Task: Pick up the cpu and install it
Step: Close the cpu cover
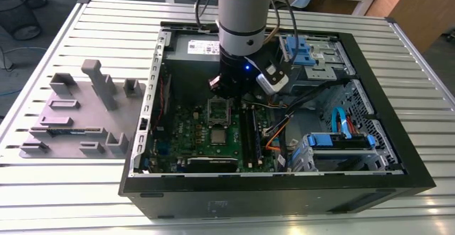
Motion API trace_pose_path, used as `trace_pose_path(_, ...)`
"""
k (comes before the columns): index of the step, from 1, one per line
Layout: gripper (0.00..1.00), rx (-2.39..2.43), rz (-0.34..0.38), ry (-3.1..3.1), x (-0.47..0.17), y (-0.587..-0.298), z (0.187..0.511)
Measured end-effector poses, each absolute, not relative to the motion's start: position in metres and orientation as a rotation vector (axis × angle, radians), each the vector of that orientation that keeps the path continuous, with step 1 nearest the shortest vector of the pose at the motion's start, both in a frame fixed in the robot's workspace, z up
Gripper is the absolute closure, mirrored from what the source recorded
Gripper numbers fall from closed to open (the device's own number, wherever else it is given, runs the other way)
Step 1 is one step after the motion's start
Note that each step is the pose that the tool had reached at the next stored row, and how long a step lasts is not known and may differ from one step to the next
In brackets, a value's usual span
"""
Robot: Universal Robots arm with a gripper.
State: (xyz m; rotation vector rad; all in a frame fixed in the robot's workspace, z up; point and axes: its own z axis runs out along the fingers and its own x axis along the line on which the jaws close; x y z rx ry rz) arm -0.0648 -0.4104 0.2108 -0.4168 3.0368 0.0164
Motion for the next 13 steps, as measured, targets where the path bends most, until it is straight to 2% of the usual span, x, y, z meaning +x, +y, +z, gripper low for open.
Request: trace_pose_path(13, 0.89, -0.418, 0.015, 3.036, -0.0650, -0.4111, 0.2172)
